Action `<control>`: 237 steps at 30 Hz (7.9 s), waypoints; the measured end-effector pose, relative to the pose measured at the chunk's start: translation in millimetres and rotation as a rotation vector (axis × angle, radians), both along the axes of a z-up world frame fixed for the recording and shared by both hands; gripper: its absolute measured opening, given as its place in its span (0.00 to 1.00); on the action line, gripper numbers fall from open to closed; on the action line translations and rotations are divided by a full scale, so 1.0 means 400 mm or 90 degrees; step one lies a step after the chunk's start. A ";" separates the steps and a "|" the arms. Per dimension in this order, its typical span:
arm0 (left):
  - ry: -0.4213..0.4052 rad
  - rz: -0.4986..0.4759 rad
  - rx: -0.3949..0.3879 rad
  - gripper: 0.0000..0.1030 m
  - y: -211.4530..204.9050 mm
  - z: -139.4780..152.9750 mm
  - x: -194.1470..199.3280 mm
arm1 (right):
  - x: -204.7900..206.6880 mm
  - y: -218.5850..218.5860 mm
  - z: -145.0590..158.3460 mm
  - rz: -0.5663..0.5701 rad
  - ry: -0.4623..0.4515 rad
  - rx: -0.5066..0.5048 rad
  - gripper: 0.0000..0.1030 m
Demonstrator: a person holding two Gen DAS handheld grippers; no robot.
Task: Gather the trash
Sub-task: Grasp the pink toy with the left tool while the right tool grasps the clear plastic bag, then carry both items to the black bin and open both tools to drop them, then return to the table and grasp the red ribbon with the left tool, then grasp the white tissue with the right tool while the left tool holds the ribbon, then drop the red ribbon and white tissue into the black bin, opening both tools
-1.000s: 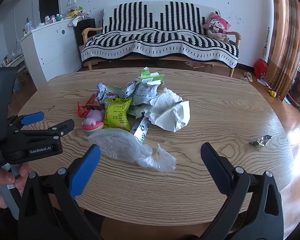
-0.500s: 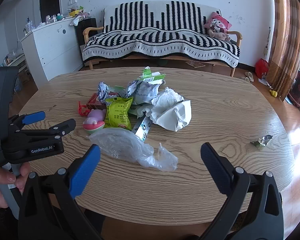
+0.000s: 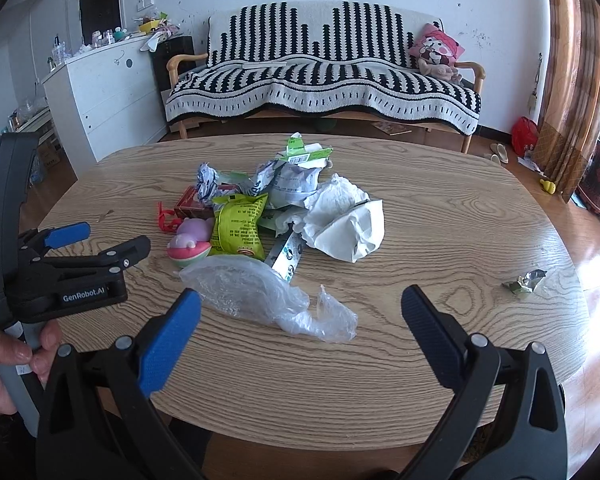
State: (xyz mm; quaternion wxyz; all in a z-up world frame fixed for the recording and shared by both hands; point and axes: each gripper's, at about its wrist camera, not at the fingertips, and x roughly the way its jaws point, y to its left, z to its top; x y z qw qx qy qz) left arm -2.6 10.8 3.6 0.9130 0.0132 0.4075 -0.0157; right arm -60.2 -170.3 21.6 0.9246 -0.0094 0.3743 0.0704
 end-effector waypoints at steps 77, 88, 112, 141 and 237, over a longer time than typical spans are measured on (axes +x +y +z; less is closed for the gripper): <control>0.023 -0.577 -0.088 0.34 -1.060 -0.042 -0.274 | -0.444 -1.160 -0.260 -0.573 0.088 0.115 0.22; 0.140 -0.692 -0.058 0.35 -1.378 -0.304 -0.372 | -0.571 -1.324 -0.450 -0.644 0.211 0.222 0.22; 0.128 -0.724 -0.048 0.72 -1.488 -0.321 -0.336 | -0.511 -1.378 -0.542 -0.655 0.272 0.296 0.22; 0.018 -0.336 -0.093 0.89 -0.578 0.029 -0.023 | -0.170 -0.903 -0.095 -0.439 0.039 0.184 0.79; 0.019 -0.558 -0.100 0.35 -1.153 -0.078 -0.239 | -0.440 -1.215 -0.348 -0.559 0.129 0.193 0.56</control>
